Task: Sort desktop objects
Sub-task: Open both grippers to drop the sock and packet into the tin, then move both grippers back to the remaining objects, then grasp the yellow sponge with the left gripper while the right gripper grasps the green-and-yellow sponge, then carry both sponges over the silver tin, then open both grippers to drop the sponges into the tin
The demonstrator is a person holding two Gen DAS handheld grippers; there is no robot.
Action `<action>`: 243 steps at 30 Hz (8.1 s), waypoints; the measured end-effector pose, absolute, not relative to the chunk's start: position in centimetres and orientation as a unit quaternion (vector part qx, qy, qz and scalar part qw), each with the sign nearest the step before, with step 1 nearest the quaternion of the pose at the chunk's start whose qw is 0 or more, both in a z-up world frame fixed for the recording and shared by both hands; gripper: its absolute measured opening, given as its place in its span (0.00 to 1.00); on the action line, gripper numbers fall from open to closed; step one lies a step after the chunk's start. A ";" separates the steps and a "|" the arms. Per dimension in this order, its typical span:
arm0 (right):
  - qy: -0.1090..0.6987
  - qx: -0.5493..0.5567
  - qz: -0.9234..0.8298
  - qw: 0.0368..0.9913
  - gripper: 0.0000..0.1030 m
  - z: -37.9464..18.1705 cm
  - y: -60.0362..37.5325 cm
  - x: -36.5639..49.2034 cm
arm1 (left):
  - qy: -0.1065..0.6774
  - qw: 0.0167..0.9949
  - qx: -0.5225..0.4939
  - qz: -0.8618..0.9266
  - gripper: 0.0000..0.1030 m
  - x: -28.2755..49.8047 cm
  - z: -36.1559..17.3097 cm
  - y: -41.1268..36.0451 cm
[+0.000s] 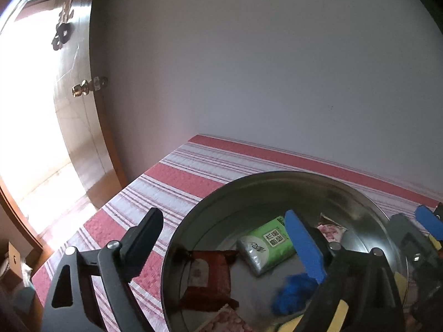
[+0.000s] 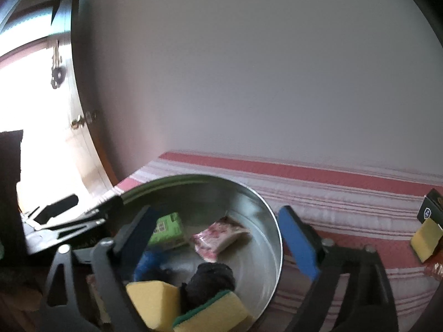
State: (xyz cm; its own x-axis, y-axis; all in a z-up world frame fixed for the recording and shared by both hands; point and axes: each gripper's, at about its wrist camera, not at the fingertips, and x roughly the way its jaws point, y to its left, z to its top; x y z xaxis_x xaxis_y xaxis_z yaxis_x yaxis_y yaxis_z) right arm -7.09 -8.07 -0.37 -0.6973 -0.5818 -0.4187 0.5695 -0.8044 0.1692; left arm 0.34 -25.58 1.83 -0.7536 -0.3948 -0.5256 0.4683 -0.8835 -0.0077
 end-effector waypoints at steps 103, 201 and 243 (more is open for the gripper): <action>-0.036 0.320 -0.938 0.129 0.76 -4.6 26.3 -9.8 | -0.066 -0.067 0.364 -0.927 0.89 -11.3 -4.2 7.1; -0.019 0.218 -0.937 0.271 0.77 0.2 7.1 -2.9 | 0.074 0.041 0.201 -0.976 0.55 3.2 2.5 -11.4; -0.042 0.201 -0.934 0.292 1.00 -0.9 -7.0 -5.5 | 0.078 0.282 0.260 -0.920 0.93 1.8 -1.8 -23.9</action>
